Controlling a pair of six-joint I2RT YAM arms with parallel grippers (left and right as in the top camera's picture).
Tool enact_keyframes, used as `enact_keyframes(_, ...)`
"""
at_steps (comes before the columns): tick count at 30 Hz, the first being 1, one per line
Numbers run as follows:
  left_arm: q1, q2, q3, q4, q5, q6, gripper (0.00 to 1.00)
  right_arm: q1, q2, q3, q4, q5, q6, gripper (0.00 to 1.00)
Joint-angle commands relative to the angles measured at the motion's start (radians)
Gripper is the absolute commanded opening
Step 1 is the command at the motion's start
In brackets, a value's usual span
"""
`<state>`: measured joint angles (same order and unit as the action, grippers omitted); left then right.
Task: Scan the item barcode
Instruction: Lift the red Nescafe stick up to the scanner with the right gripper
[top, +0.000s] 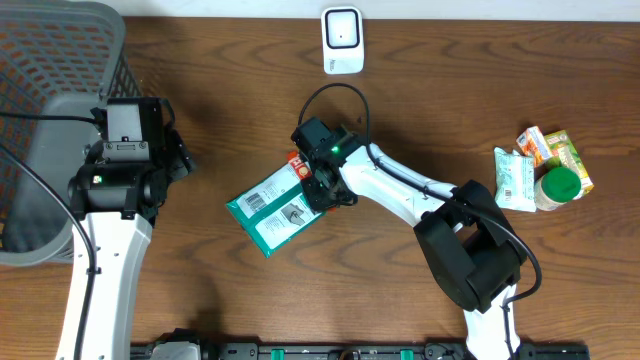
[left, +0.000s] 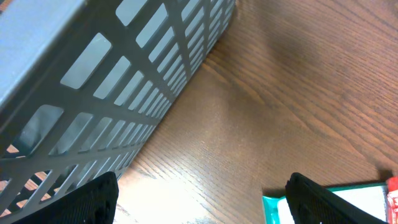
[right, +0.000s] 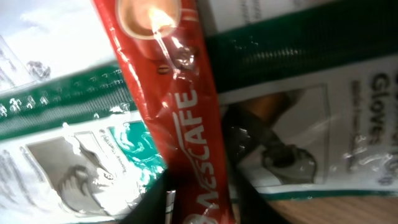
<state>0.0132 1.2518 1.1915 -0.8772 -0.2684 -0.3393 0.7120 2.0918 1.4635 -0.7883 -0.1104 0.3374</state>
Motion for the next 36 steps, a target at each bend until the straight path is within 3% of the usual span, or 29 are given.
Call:
enact_keyframes(1,0.005,-0.003,0.010,-0.001,-0.013,0.009,0.87,0.015,0.013,-0.001,-0.010,0.031,-0.010,0.01)
enact_keyframes(11,0.005,-0.003,0.010,-0.001,-0.013,0.009,0.87,-0.017,-0.153,0.188,-0.175,0.001,-0.116,0.01)
enact_keyframes(18,0.005,-0.003,0.010,-0.001,-0.013,0.009,0.87,-0.077,-0.183,0.539,-0.482,0.004,-0.093,0.01)
enact_keyframes(25,0.005,-0.003,0.010,-0.001,-0.013,0.009,0.87,-0.216,-0.181,0.836,-0.616,-0.005,-0.068,0.01)
enact_keyframes(36,0.005,-0.003,0.010,-0.001,-0.013,0.009,0.87,-0.346,-0.072,0.882,-0.589,-0.056,-0.157,0.01)
